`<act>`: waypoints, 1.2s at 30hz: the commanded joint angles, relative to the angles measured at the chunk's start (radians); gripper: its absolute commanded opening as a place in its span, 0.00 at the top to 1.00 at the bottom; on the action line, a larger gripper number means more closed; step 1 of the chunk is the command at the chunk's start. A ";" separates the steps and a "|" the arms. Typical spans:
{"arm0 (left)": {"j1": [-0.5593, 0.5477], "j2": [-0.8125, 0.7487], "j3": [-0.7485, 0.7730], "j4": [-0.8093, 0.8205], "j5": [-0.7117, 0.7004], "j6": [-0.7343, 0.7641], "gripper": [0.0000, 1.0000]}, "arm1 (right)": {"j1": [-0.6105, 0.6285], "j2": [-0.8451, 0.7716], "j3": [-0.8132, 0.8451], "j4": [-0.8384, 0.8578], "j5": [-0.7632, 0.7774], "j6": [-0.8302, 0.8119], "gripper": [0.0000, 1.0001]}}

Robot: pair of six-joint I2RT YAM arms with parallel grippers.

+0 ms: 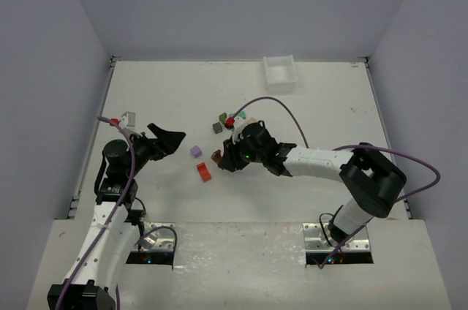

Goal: Build the wood block tower

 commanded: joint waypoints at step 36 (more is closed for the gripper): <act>-0.540 0.364 -0.032 0.910 0.134 -0.172 0.60 | -0.308 -0.144 -0.150 0.713 -0.856 0.627 0.87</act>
